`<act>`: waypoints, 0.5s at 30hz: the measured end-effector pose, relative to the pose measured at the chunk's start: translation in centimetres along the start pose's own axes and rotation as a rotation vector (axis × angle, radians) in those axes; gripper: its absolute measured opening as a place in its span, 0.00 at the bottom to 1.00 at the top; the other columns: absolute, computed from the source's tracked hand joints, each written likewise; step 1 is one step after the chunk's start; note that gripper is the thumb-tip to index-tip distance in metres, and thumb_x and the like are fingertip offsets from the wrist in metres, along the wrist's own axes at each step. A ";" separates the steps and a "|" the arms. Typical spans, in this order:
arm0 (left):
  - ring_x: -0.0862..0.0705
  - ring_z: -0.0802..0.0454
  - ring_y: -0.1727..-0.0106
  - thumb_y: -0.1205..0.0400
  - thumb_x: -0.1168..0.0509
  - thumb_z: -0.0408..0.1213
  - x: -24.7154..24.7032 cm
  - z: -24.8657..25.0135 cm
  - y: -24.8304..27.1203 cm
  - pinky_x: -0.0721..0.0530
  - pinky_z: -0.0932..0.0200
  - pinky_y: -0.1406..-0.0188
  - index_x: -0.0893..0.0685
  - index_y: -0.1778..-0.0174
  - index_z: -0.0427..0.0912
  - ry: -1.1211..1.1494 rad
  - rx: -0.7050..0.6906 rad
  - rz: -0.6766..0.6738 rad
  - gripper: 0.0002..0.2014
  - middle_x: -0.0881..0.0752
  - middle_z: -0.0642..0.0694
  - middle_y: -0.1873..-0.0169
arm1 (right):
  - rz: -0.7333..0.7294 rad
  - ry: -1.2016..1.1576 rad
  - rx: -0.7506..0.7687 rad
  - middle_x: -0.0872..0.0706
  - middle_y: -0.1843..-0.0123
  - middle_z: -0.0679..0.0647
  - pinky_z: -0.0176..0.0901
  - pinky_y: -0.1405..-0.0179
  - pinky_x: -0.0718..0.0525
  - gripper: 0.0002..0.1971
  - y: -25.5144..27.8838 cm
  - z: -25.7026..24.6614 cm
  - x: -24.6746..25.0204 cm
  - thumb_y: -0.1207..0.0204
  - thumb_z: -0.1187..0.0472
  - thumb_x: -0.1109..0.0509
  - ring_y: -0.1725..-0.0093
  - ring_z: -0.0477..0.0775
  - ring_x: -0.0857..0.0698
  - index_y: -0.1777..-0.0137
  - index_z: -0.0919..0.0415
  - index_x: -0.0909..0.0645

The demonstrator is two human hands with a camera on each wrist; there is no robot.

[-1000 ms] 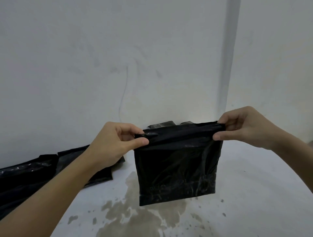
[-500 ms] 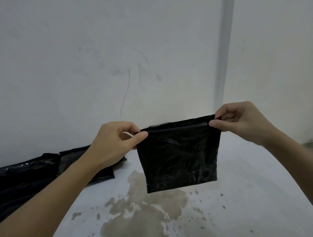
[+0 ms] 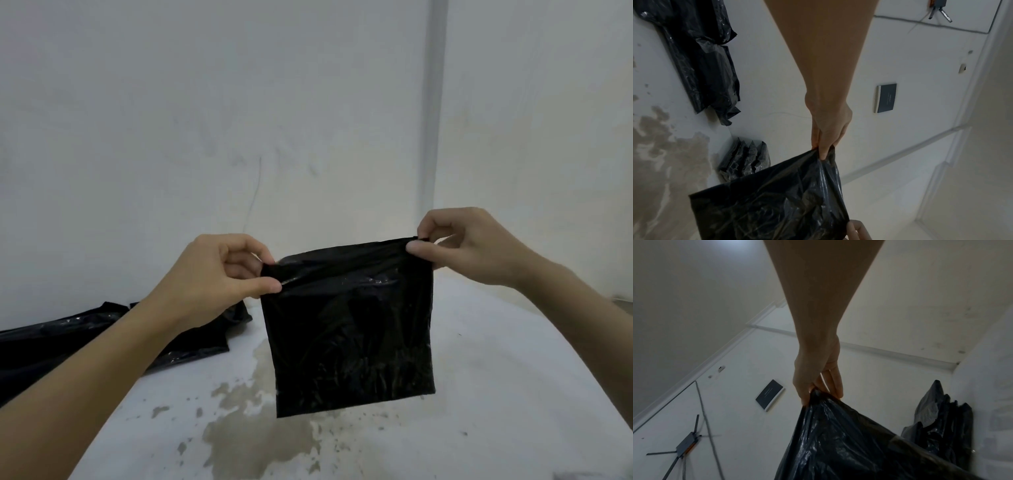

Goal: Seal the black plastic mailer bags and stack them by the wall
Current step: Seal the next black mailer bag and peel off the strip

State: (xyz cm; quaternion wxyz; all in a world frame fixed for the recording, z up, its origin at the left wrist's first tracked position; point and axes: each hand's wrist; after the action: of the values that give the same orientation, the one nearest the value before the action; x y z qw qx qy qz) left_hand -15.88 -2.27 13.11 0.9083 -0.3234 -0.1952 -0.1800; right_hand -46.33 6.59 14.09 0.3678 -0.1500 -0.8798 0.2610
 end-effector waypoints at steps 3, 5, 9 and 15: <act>0.10 0.49 0.66 0.42 0.22 0.41 -0.4 1.1 0.7 0.14 0.66 0.63 0.12 0.67 0.44 0.060 -0.013 0.027 0.11 0.11 0.46 0.70 | 0.005 -0.140 -0.037 0.15 0.64 0.64 0.57 0.54 0.12 0.04 0.7 0.3 0.4 0.23 0.73 0.32 0.64 0.61 0.15 0.59 0.71 0.23; 0.12 0.49 0.68 0.40 0.23 0.40 -0.8 1.8 1.2 0.13 0.64 0.63 0.13 0.65 0.43 0.101 -0.026 0.024 0.10 0.12 0.47 0.70 | 0.039 -0.193 -0.044 0.15 0.64 0.64 0.52 0.55 0.12 0.04 1.1 0.4 0.6 0.23 0.75 0.34 0.63 0.60 0.15 0.59 0.72 0.23; 0.13 0.51 0.69 0.33 0.27 0.39 -2.2 3.2 2.1 0.16 0.64 0.66 0.16 0.62 0.36 0.202 -0.042 0.026 0.10 0.12 0.46 0.70 | 0.137 -0.378 -0.062 0.15 0.65 0.62 0.48 0.58 0.12 0.05 2.0 1.3 0.8 0.24 0.76 0.32 0.66 0.54 0.15 0.57 0.67 0.21; 0.11 0.55 0.66 0.36 0.27 0.33 -5.5 3.5 3.5 0.16 0.68 0.66 0.14 0.53 0.38 0.494 0.176 0.096 0.15 0.11 0.46 0.70 | 0.101 -0.647 -0.239 0.10 0.65 0.56 0.37 0.64 0.13 0.07 4.2 3.1 2.0 0.23 0.74 0.36 0.66 0.49 0.12 0.52 0.68 0.16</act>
State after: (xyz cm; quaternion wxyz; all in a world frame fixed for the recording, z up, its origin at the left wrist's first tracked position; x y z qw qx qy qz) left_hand -19.85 3.63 11.25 0.9605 -0.1984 0.0334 -0.1925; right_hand -49.64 9.90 11.05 0.0363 -0.1451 -0.9666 0.2080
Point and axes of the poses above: each hand's wrist, its own y-axis away from the middle knuckle, its own x-axis out of the back of the hand, z = x × y
